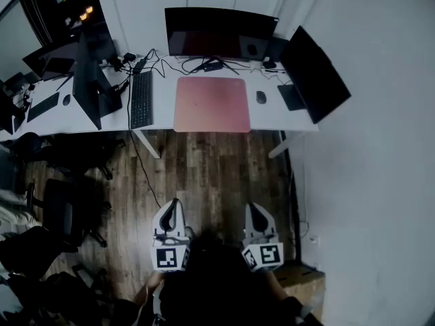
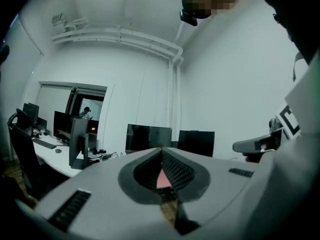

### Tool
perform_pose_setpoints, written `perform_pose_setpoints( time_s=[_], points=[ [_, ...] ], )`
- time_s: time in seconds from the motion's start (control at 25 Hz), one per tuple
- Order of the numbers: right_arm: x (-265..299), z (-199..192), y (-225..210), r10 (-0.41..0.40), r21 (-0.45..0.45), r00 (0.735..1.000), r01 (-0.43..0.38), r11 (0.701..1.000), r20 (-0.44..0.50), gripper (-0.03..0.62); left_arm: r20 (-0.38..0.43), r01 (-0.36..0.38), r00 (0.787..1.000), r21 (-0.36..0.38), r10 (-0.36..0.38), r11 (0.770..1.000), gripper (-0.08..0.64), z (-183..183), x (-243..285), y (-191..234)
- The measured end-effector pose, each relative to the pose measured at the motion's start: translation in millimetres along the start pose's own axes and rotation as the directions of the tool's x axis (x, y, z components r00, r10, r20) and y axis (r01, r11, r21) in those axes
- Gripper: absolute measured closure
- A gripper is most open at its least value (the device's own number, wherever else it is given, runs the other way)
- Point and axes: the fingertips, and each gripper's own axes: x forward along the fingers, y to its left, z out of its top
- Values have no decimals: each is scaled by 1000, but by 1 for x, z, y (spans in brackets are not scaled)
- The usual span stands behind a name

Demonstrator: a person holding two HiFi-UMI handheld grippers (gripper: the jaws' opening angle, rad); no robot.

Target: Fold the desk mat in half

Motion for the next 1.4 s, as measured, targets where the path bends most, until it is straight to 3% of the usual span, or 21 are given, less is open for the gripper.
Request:
perform_pose_setpoints(
  time_s=[0.44, 0.6, 0.64, 0.68, 0.72, 0.84, 1.12, 1.4],
  points=[
    [-1, 9, 6, 5, 7, 999, -5, 1000, 40, 586, 10, 17, 1000, 10, -17, 1000, 554, 2, 2, 3],
    [1, 17, 5, -7, 20, 997, 6, 1000, 80, 582, 102, 41, 994, -82, -32, 996, 551, 11, -3, 14],
    [3, 14, 4, -9, 20, 997, 7, 1000, 78, 557, 99, 45, 994, -90, -36, 995, 523, 8, -2, 17],
    [6, 12, 5, -4, 22, 997, 2, 1000, 73, 459, 74, 45, 996, -70, -40, 997, 435, 2, 1, 20],
    [8, 10, 7, 5, 24, 998, -6, 1000, 67, 425, 36, 41, 999, -31, -40, 999, 397, -5, 3, 22],
    [10, 4, 14, 13, 22, 999, -14, 1000, 36, 425, -41, 27, 999, 54, -25, 998, 396, -22, 1, 32],
    [17, 6, 40, -10, -10, 999, 10, 1000, 35, 426, -8, 32, 999, 22, -32, 999, 396, -13, -4, 54],
    [30, -9, 72, -33, -13, 999, 33, 999, 14, 426, -26, 101, 995, 17, -101, 995, 396, -25, -7, 74]
  ],
)
